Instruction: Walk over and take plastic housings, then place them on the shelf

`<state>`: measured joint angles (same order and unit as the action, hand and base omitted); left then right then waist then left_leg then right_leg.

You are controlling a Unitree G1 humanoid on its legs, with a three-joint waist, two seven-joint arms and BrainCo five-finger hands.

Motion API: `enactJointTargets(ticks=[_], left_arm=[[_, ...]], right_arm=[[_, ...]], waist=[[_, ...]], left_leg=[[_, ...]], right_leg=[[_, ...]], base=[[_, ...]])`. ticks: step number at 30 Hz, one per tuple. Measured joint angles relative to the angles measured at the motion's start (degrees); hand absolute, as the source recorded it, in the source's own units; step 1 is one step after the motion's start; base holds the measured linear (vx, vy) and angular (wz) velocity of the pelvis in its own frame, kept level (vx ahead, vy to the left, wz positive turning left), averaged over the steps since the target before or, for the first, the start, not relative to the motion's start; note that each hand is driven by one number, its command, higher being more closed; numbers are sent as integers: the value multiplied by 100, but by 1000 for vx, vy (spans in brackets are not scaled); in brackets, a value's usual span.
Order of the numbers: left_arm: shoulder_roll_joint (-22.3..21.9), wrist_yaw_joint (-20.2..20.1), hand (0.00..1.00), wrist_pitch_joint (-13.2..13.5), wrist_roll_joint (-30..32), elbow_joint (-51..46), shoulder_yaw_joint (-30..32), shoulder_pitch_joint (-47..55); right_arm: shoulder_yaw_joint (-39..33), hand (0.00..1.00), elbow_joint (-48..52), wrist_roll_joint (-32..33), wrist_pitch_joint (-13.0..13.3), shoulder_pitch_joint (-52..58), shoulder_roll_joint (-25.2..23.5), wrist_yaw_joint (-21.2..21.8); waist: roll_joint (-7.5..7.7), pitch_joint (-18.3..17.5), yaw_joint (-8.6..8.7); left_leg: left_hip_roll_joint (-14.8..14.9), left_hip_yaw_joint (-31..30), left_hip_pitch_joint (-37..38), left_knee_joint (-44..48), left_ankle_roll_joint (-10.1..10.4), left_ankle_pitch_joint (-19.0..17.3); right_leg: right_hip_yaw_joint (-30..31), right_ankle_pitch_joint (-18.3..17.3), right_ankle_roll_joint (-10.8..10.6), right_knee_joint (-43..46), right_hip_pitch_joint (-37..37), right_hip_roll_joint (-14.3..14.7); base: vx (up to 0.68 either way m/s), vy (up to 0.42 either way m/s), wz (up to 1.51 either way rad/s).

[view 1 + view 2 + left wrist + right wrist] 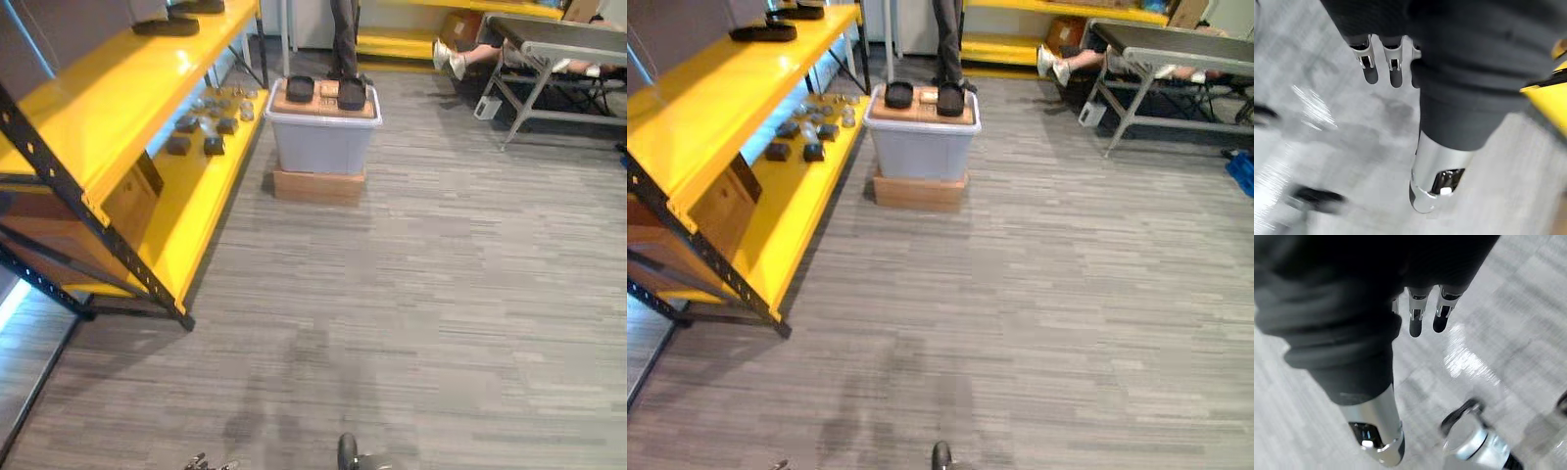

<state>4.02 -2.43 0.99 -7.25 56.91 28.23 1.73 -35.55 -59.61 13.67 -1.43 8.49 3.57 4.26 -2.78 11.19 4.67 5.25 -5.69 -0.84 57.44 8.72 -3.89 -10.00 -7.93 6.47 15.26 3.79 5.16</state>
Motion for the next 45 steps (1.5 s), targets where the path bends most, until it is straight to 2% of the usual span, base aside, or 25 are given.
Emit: enactJointTargets(ticks=[2,3,4,6,8,9,11,13,14,16,19,21,23,25,26,27,29,32,34,36,38,39,41,43,45], left_arm=[[-14,21,0,-26,-61,-13,100,112],[-15,41,0,-40,-72,-12,137,188],[-70,17,0,-66,-124,-2,136,332],[-195,-29,0,-84,-162,11,131,538],[-285,-48,0,-116,-167,53,102,753],[-292,-47,0,-119,-181,58,96,876],[-225,-29,0,-110,-220,211,86,825],[-130,-29,0,-70,-278,391,179,646],[-98,-27,0,-63,-281,423,194,656],[-82,-26,0,-65,-281,472,139,774],[-47,-14,0,-96,-276,504,-60,697],[-85,5,0,-104,-277,440,-57,545],[-27,18,0,-105,-276,456,-304,303],[8,49,0,-86,-273,427,-397,68],[-6,74,0,-59,-273,389,-379,-7],[-168,102,0,-56,-272,405,-238,-16],[-360,84,0,-55,-271,426,-203,-17],[-472,80,0,-40,-273,304,92,66],[-682,27,0,-25,-287,45,534,208],[-649,-5,0,-61,-346,58,596,422],[-580,0,0,-78,-418,64,569,694],[-557,-24,0,-81,-508,94,574,828],[-539,-25,0,-86,-519,231,576,953],[-483,-28,0,-119,-525,482,488,1079],[-286,-32,0,-82,-553,514,316,1013]], right_arm=[[80,0,7,-53,-4,-115,-122,-15],[75,0,2,-89,-14,-159,-206,-16],[75,0,10,-124,-23,-207,-253,-18],[67,0,47,-131,-21,-275,-199,-18],[76,0,40,-226,-19,-348,-90,-17],[62,0,26,-285,-12,-398,-59,-27],[167,0,-163,-332,-6,-509,-57,-39],[407,0,-432,-369,-10,-737,-66,-17],[410,0,-452,-379,-6,-729,-84,-11],[417,0,-469,-418,32,-700,-96,-1],[454,0,-458,-517,30,-597,-108,39],[501,0,-370,-483,46,-312,-159,52],[511,0,-422,-501,53,-236,-119,28],[512,0,-427,-502,52,-56,-118,14],[510,0,-429,-499,51,29,-115,-7],[464,0,-421,-500,42,71,-29,-25],[145,0,-327,-499,37,14,-32,-28],[-193,0,-172,-495,23,194,-215,-8],[-275,0,-54,-490,-14,409,-360,25],[-307,0,-94,-494,-38,444,-352,22],[-321,0,-271,-494,-86,423,-328,3],[-322,0,-283,-495,-107,373,-255,-5],[-538,0,-368,-492,-114,61,-180,-17],[-695,0,-428,-497,-103,-266,-109,-37],[-357,0,-417,-511,-102,-303,-107,-58]], waist=[[-58,46,-215],[39,96,-331],[137,119,-511],[186,121,-608],[192,103,-683],[192,95,-737],[277,-5,-820],[364,-51,-740],[466,-105,-735],[538,-195,-688],[518,-176,-600],[464,-182,-416],[400,-133,-211],[391,-127,-197],[492,-143,-204],[360,-150,-116],[117,-142,-157],[42,-193,-31],[-71,-183,-67],[-112,-111,-183],[-9,-85,-365],[37,-98,-474],[54,-46,-578],[94,-62,-631],[260,-229,-571]], left_leg=[[249,228,-981,1561,-144,-88],[313,436,-1364,1748,-450,-273],[338,749,-1893,1328,-675,-571],[194,912,-2268,132,-618,-770],[-101,846,-2376,-2124,-620,-662],[-154,874,-2400,-3263,-560,-78],[-330,1072,-2495,-2881,-1010,-35],[-530,984,-2239,-2839,-1573,-137],[-617,1022,-1988,-2953,-1620,-214],[-794,908,-1043,-3510,-1550,-704],[-846,744,-89,-4078,-1684,-762],[-788,346,889,-4752,-1789,-844],[-530,18,1348,-4945,-1670,-1010],[-296,-176,1684,-5116,-1499,-1275],[-294,-220,1953,-5301,-1388,-1441],[-126,-254,2253,-5472,-1325,-1489],[-6,-152,2343,-5268,-1200,-874],[276,-238,2192,-3854,-659,-520],[429,-573,828,-737,490,449],[538,-279,-82,1071,447,386],[665,448,-699,1460,3,71],[739,836,-1073,1105,-242,-263],[665,1286,-1439,-400,-275,-670],[370,1711,-1196,-3053,-697,-8],[56,1805,-940,-3607,-799,60]], right_leg=[[306,-60,89,-405,-659,240],[502,-72,89,-670,-1034,225],[792,-159,12,-1007,-1532,65],[987,-396,-132,-1096,-1816,-168],[1200,-840,-307,-1049,-2075,-523],[1339,-1066,-400,-1118,-2301,-686],[1621,-1007,-296,-1053,-2391,-895],[2052,-431,-432,-221,-2216,-860],[2124,-206,-730,293,-2119,-894],[2186,975,-2255,2455,-1406,-784],[1306,947,-2163,4730,-198,-1098],[414,294,-1387,4979,680,-1633],[348,-241,-1280,3655,1078,-1458],[322,-30,-1343,1499,1281,-1315],[303,518,-1403,-51,1397,-1352],[218,1373,-1118,95,1408,-1267],[307,615,-753,1000,1628,-1052],[-6,-226,-502,1517,1128,-842],[-123,-515,-312,1039,344,-446],[-28,-550,-183,502,-418,-162],[266,-546,-189,-72,-1165,-148],[467,-543,-197,-358,-1490,-213],[805,-525,-278,-645,-1805,-417],[1114,-784,-651,-711,-2089,-730],[1060,-466,-618,-791,-2120,-949]], base=[[527,-35,-61],[717,6,-99],[588,40,-80],[609,142,-64],[576,225,-57],[656,257,-56],[700,256,-14],[736,269,37],[708,224,20],[677,153,14],[628,61,26],[577,-68,58],[499,-227,93],[535,-346,71],[671,-474,33],[736,-484,12],[731,-395,-21],[620,-311,18],[580,-231,13],[524,-88,-37],[519,-45,-65],[515,32,-88],[575,129,-97],[610,255,-84],[477,169,1]])
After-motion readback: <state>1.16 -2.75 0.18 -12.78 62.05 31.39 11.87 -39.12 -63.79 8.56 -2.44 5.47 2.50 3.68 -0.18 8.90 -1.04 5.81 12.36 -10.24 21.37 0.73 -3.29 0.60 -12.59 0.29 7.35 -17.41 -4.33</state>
